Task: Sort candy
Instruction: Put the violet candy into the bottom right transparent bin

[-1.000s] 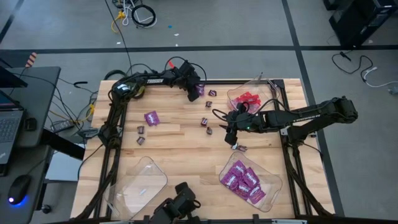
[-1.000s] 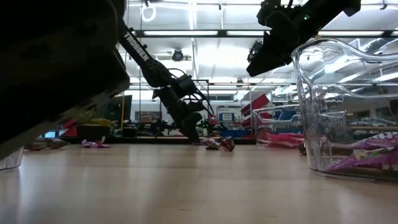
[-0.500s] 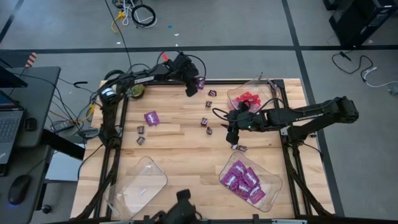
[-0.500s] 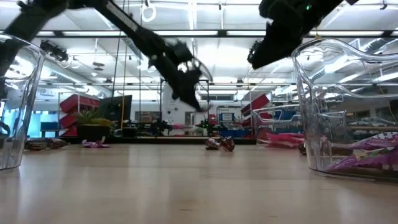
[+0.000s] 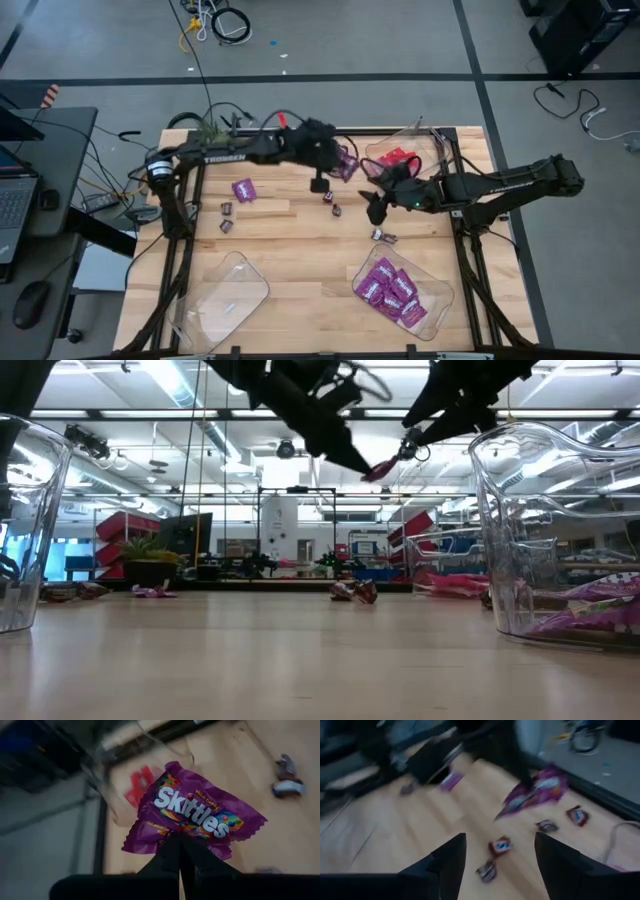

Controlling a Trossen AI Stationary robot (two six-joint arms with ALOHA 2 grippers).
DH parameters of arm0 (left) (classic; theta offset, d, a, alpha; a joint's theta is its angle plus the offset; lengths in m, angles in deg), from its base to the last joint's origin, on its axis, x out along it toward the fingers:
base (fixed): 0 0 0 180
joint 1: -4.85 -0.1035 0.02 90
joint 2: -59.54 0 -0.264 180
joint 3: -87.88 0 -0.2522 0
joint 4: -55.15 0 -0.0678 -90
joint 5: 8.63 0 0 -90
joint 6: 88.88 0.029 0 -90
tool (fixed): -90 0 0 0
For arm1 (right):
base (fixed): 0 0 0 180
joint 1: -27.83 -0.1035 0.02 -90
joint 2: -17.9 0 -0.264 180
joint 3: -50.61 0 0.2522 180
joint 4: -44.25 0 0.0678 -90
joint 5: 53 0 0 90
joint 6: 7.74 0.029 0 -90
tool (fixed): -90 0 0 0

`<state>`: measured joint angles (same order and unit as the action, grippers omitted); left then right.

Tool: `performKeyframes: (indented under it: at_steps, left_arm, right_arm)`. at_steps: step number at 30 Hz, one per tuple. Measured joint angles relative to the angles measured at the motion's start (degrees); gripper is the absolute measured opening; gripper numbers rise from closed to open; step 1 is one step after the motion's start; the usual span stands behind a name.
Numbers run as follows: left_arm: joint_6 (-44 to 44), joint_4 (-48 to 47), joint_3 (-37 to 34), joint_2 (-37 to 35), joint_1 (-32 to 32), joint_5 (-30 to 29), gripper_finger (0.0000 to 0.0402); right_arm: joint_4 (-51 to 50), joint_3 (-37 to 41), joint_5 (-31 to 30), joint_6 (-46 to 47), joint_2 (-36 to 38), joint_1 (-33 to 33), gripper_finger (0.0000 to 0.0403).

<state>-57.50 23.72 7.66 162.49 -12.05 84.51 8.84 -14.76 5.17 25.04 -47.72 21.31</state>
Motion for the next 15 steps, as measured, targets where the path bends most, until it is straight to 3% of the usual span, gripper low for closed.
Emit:
performKeyframes:
  at_steps: [5, 15]
  left_arm:
    - [3.85, 6.01, -0.93, 0.01, 5.01, -8.91, 0.0]
    - [4.4, 8.55, -0.93, -0.55, 7.73, -9.46, 0.0]
  right_arm:
    - [0.63, 0.0, -5.11, 3.06, -0.01, 0.7, 0.0236]
    - [1.03, 0.02, -11.12, 1.74, 0.15, 2.31, 0.0228]
